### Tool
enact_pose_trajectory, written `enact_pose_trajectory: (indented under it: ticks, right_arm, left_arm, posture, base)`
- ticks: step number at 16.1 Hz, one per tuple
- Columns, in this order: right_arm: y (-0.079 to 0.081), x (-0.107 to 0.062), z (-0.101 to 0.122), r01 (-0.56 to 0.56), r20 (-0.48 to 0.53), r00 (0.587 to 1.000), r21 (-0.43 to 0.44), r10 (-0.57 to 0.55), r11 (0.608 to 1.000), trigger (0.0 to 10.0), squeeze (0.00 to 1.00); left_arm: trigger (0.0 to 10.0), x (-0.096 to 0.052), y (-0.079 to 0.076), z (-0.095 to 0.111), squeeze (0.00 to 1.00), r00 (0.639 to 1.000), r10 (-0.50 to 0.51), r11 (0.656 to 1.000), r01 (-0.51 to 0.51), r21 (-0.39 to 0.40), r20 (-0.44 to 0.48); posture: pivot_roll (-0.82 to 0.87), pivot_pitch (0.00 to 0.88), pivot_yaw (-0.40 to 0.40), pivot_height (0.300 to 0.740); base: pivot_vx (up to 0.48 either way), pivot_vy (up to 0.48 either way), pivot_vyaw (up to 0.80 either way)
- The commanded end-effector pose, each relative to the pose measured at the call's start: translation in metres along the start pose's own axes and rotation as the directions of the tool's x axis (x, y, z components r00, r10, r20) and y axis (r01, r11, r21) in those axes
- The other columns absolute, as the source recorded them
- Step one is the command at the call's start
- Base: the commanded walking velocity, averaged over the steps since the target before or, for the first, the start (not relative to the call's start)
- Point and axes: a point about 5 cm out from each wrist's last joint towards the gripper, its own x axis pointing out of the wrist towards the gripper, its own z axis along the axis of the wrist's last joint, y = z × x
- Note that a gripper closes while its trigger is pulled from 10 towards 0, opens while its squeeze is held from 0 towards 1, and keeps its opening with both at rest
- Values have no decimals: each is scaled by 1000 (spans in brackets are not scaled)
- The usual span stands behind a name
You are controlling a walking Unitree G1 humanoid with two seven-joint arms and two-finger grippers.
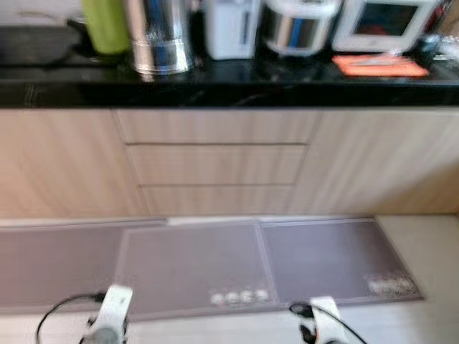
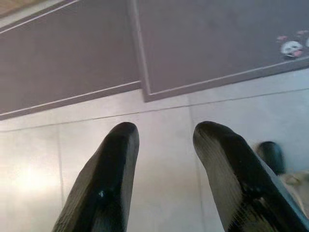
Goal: Kitchen organization
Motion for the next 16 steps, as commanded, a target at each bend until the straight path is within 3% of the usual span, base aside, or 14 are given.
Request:
enact_pose_trajectory:
  ticks: [1, 5, 16]
  right_arm:
    - [-2, -1, -2, 9, -3, 1000, 7, -9, 1000, 10000, 0]
    - [-2, -1, -2, 10, 3, 1000, 37, -10, 999, 10000, 0]
    - [-2, -1, -2, 14, 1, 1000, 51, -14, 999, 10000, 0]
  left_arm:
    - [10000, -1, -3, -6, 0, 1000, -10, 1000, 10, -5, -24]
    - [10000, -1, -4, -5, 0, 1000, -11, 1000, 11, -7, -22]
    - [10000, -1, -7, -4, 0, 1000, -27, 1000, 27, -17, -11]
  posture:
    - [26, 0, -31, 740]
    - [23, 0, -32, 740]
    - [25, 0, -36, 740]
  base:
    - [0, 435, 800]
    - [0, 439, 161]
    - [0, 0, 0]
